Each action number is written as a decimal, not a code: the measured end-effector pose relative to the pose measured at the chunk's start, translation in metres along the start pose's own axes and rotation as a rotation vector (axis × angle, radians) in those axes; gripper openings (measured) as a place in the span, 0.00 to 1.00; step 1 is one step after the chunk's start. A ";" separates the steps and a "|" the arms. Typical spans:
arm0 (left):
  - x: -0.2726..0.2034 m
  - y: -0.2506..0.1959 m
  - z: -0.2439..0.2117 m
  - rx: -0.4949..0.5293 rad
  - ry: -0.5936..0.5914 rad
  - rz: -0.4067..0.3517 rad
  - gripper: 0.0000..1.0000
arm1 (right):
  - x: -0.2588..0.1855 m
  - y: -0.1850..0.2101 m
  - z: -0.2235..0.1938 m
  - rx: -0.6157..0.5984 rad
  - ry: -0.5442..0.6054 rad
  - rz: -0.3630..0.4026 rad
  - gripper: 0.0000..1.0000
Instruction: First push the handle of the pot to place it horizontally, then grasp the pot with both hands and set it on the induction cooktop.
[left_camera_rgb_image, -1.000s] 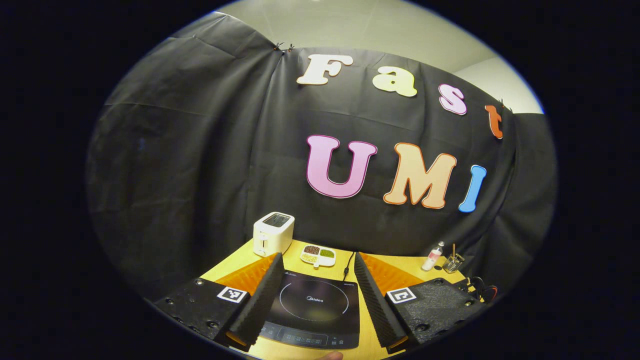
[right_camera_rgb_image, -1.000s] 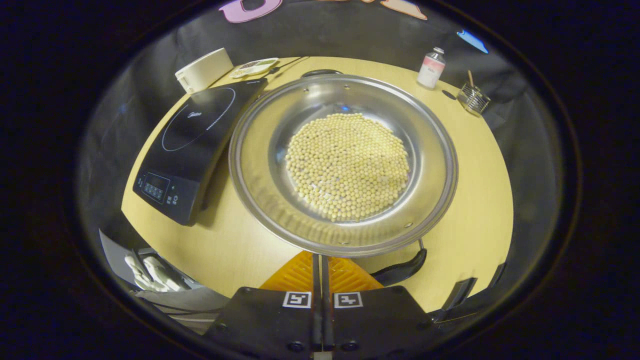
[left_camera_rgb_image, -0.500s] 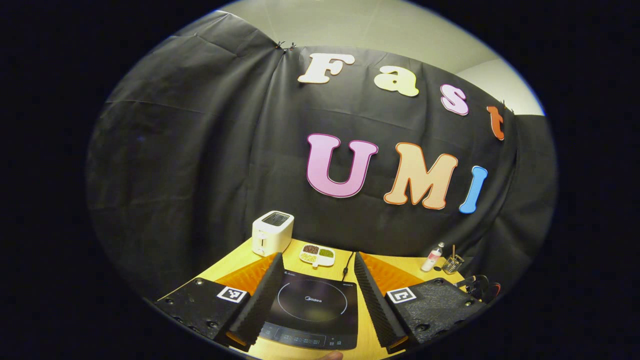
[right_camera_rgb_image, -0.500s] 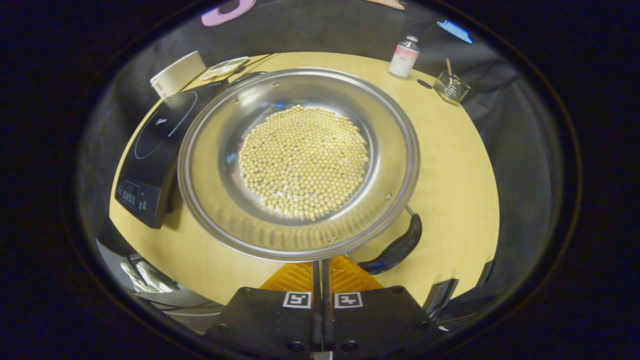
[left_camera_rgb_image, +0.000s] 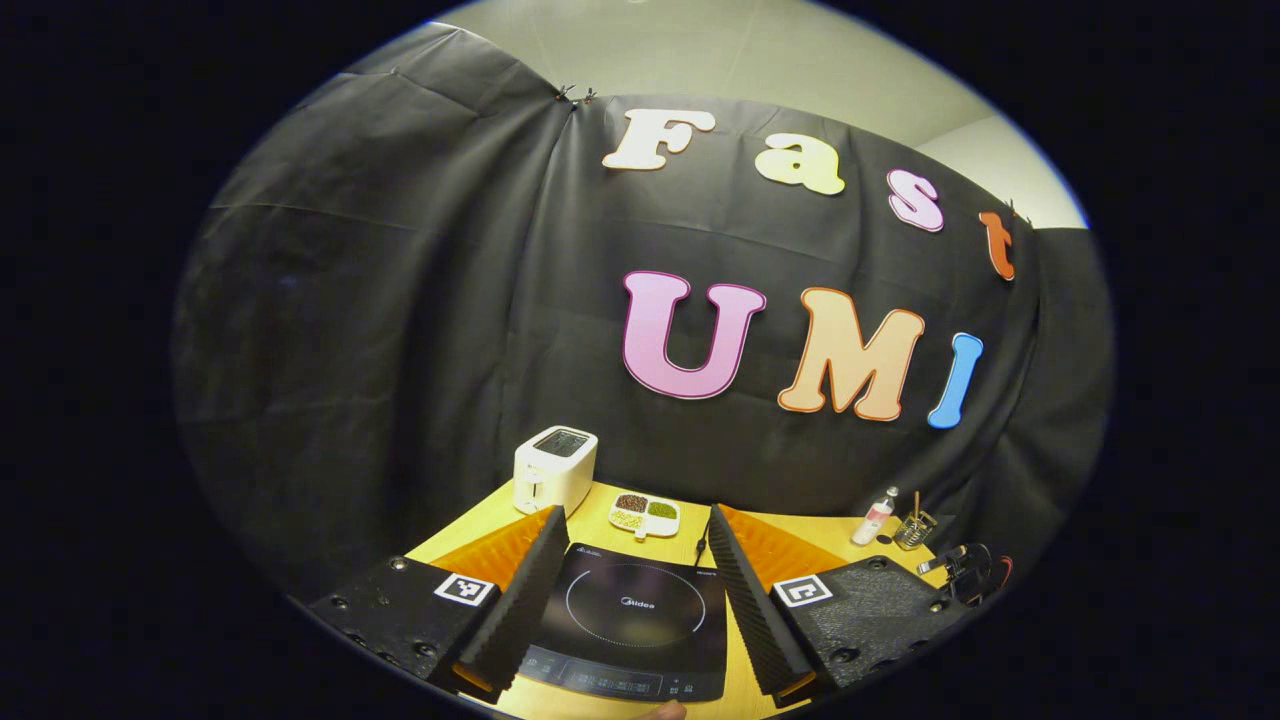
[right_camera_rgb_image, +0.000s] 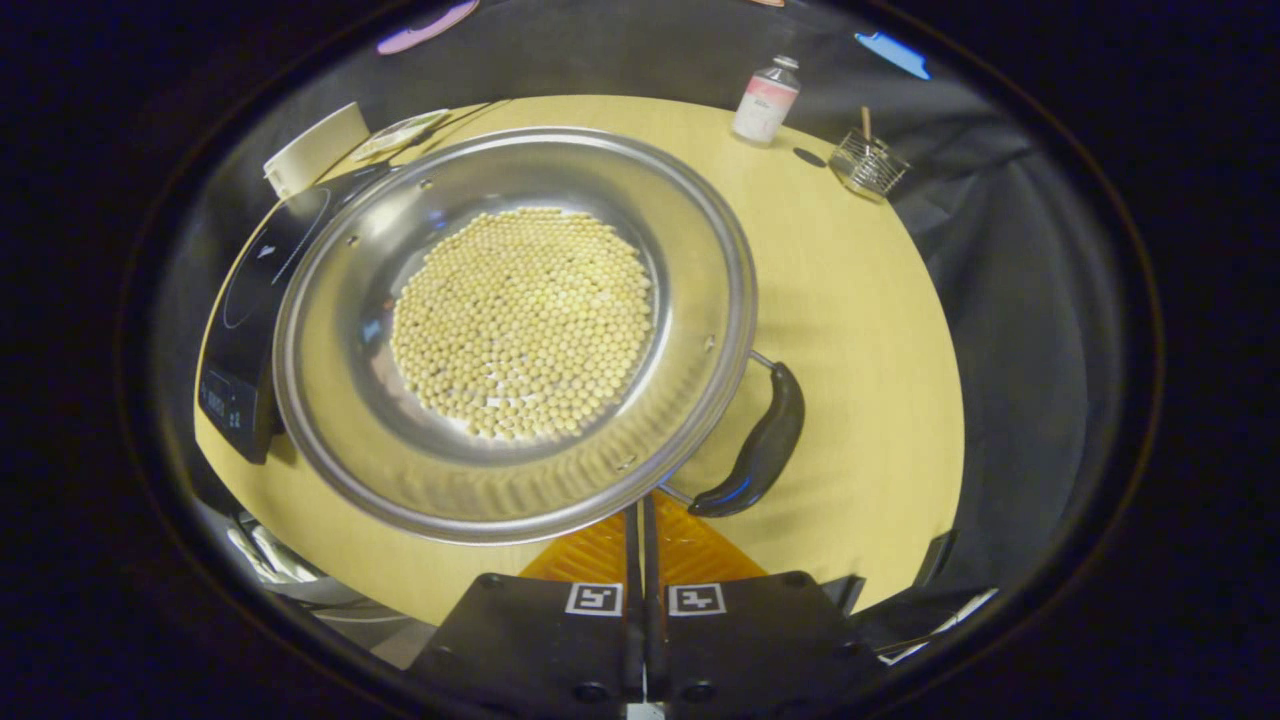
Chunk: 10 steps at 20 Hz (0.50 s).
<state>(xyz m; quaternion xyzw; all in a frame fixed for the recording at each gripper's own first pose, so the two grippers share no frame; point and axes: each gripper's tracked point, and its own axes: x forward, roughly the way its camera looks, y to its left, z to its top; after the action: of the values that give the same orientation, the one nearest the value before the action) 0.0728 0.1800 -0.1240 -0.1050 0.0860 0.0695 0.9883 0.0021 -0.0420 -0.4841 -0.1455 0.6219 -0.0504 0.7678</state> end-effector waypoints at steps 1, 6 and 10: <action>0.000 0.001 -0.001 -0.001 0.001 0.002 0.86 | 0.003 -0.005 0.002 0.002 0.003 -0.005 0.03; 0.002 0.004 -0.004 -0.006 0.010 0.008 0.86 | 0.012 -0.028 0.021 -0.009 0.020 -0.050 0.03; 0.005 0.004 -0.007 -0.009 0.016 0.011 0.87 | 0.020 -0.041 0.030 -0.038 0.029 -0.084 0.03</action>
<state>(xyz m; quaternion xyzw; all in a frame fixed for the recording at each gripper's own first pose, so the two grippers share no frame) 0.0758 0.1833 -0.1322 -0.1093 0.0941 0.0745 0.9867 0.0404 -0.0814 -0.4858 -0.1851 0.6272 -0.0727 0.7531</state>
